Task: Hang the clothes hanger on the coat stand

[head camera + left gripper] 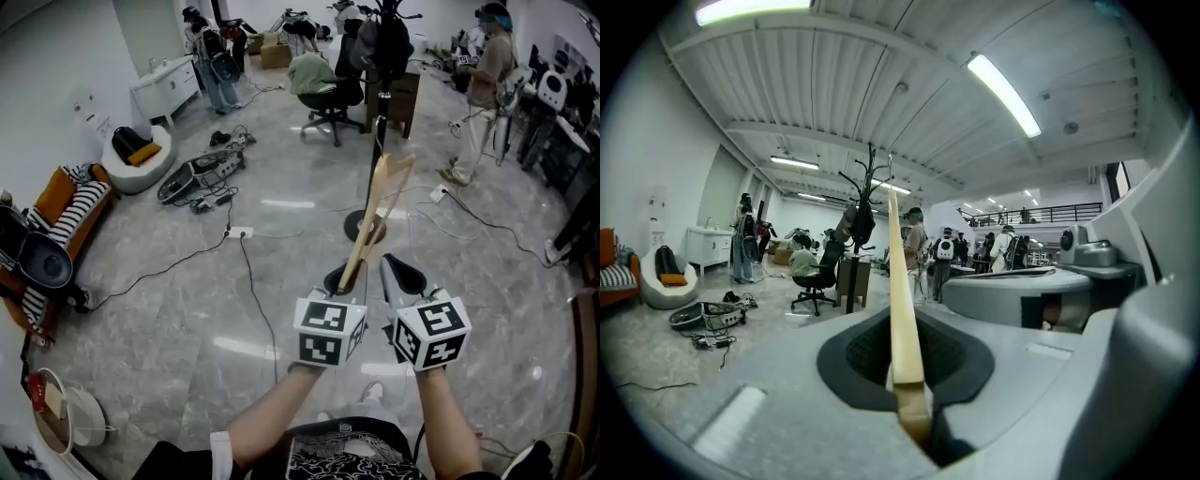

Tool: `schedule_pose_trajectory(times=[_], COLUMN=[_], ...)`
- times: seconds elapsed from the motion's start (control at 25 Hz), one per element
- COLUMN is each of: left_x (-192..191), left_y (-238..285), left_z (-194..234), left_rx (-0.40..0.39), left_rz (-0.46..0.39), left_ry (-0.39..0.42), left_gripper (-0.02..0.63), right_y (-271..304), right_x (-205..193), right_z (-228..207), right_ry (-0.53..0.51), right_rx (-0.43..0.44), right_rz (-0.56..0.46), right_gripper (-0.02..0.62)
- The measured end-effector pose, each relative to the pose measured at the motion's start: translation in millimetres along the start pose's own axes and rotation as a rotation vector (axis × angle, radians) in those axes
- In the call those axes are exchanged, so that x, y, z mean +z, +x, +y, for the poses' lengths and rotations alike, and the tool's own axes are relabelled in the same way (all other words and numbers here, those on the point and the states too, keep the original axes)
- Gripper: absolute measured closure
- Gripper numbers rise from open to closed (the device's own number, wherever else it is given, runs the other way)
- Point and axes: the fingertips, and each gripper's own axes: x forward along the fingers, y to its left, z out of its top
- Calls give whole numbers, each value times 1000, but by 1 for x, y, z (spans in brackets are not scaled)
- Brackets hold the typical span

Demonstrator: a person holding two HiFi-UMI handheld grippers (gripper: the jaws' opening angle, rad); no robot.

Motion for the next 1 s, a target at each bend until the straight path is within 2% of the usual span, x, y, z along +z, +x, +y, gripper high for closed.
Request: schedule_pose_trajectory(times=[0.28,0.64,1.0], left_x=[3,20,18], left_y=[56,139,211], left_z=[-4,-37,-61], left_rx=[5,18,32], left_rz=[13,27,63], left_ry=[12,13,10], left_gripper=[583,583,583], right_y=[24,39,55], right_x=[1,8,-5], right_z=[-50,-137,-213], right_ry=[0,1,15], right_rx=[10,35,50], right_rz=[-15,-13,10], right_gripper=[595,595,595])
